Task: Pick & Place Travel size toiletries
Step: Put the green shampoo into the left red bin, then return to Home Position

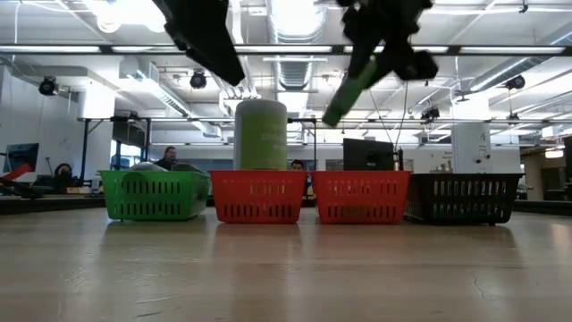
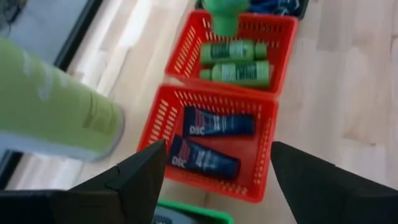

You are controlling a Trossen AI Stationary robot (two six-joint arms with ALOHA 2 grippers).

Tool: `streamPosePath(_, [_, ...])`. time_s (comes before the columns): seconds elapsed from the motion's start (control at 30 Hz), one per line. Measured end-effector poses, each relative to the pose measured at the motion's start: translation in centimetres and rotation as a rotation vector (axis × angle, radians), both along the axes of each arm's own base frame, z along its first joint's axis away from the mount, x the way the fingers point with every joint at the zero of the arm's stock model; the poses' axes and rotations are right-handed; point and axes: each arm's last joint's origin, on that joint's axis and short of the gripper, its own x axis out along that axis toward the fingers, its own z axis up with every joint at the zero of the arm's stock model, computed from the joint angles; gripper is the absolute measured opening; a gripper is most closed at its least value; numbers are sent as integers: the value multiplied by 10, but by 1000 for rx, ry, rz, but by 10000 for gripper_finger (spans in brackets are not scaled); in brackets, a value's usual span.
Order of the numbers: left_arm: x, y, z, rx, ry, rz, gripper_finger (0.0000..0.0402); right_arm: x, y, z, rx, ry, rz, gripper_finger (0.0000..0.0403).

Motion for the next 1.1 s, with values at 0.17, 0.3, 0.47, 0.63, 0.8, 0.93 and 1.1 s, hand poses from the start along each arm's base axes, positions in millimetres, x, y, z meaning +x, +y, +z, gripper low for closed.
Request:
streamPosePath(0.17, [-4, -7, 1, -42, -11, 2, 291, 20, -26, -34, 181, 87, 168, 101])
streamPosePath(0.3, [-7, -11, 3, -68, -27, 9, 293, 24, -50, -61, 270, 217, 235, 111])
streamPosePath(0.47, [-11, -15, 7, -95, -56, 25, 294, 28, -69, -69, 273, 291, 265, 138])
streamPosePath(0.63, [-12, -16, 7, -102, -58, 30, 292, 40, -74, -63, 291, 237, 305, 146])
streamPosePath(0.8, [-13, -15, 6, -81, -50, 43, 291, 48, -77, -62, 207, 265, 283, 152])
streamPosePath(0.93, [-14, -15, 6, -74, -36, 43, 292, 45, -81, -46, 60, 302, 230, 169])
streamPosePath(1.1, [-19, -14, 4, -30, -1, 54, 291, 30, -73, -4, -125, 279, 185, 199])
